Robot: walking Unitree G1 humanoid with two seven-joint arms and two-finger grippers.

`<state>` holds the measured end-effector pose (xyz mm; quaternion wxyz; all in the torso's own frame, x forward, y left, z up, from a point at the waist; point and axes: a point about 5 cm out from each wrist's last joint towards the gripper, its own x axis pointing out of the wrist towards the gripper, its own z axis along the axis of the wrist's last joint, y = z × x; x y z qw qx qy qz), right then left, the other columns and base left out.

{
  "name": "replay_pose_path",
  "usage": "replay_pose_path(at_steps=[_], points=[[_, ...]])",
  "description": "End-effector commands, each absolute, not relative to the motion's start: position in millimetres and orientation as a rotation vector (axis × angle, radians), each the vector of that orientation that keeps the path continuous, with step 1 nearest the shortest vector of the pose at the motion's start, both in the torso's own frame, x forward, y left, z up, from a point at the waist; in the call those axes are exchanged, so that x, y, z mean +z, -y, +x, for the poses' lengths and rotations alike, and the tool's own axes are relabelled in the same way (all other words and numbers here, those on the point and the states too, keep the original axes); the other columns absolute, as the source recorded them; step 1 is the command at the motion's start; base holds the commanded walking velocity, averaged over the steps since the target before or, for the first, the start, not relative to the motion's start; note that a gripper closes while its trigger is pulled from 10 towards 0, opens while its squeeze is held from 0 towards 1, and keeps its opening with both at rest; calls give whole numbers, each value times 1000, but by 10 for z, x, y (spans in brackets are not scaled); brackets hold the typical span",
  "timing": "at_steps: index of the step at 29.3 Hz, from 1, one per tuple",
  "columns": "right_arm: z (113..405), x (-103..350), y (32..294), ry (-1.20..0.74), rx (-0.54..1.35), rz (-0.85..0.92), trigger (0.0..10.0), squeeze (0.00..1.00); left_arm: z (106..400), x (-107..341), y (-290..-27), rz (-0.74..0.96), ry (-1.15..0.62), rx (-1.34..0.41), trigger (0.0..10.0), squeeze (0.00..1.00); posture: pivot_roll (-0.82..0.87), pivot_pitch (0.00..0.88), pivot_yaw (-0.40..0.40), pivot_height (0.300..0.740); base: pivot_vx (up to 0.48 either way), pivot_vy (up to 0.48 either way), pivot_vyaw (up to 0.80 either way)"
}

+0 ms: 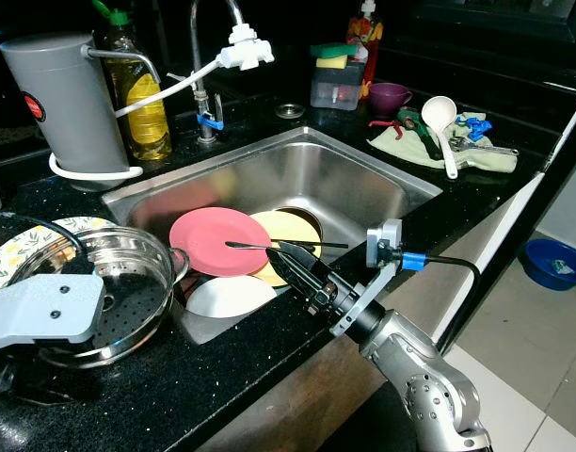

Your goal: Kitchen organization

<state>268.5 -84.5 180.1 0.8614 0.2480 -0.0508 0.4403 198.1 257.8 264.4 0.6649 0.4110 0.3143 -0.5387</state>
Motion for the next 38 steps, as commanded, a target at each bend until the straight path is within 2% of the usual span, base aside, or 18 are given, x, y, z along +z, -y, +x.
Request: replay_pose_path(at_steps=[1, 14, 17, 19, 22, 24, 26, 27, 29, 32, 38], points=[[2697, 1782, 839, 99, 917, 517, 10000, 0, 1991, 2635, -2575, 947, -732, -1219, 0, 0, 0, 0, -7, 740, 0, 0, 0], [2693, 1782, 834, 101, 916, 519, 10000, 0, 2126, 2728, -2561, 1020, -645, -1148, 0, 0, -2, 0, -2, 740, 0, 0, 0], [2693, 1781, 835, 102, 914, 520, 10000, 0, 2218, 2816, -2546, 1065, -560, -1089, 0, 0, -3, 0, 1, 740, 0, 0, 0], [2692, 1779, 835, 103, 913, 521, 10000, 0, 2358, 2931, -2519, 1122, -441, -1001, 0, 0, -5, 0, 2, 740, 0, 0, 0], [2692, 1778, 835, 103, 912, 521, 10000, 0, 2428, 2983, -2492, 1154, -381, -965, 0, 0, -4, 0, 3, 740, 0, 0, 0], [2687, 1777, 833, 103, 912, 523, 10000, 0, 2570, 3062, -2393, 1173, -240, -920, 0, 0, -8, 0, 5, 740, 0, 0, 0], [2685, 1778, 833, 104, 911, 523, 10000, 0, 2607, 3075, -2354, 1180, -200, -919, 0, 0, -8, 0, 5, 740, 0, 0, 0], [2679, 1777, 831, 104, 911, 525, 10000, 0, 2720, 3083, -2220, 1169, -103, -933, 0, 0, -12, 0, 7, 740, 0, 0, 0], [2678, 1776, 832, 103, 911, 526, 10000, 0, 2757, 3084, -2174, 1165, -74, -938, 0, 0, -12, 0, 7, 740, 0, 0, 0], [2672, 1779, 833, 104, 909, 532, 10000, 0, 2861, 3074, -1927, 1068, 93, -1013, 0, 0, -17, 0, 11, 740, 0, 0, 0], [2671, 1783, 831, 104, 901, 533, 10000, 0, 3012, 3026, -1786, 1075, 189, -970, 0, 0, -26, 0, 18, 740, 0, 0, 0]])
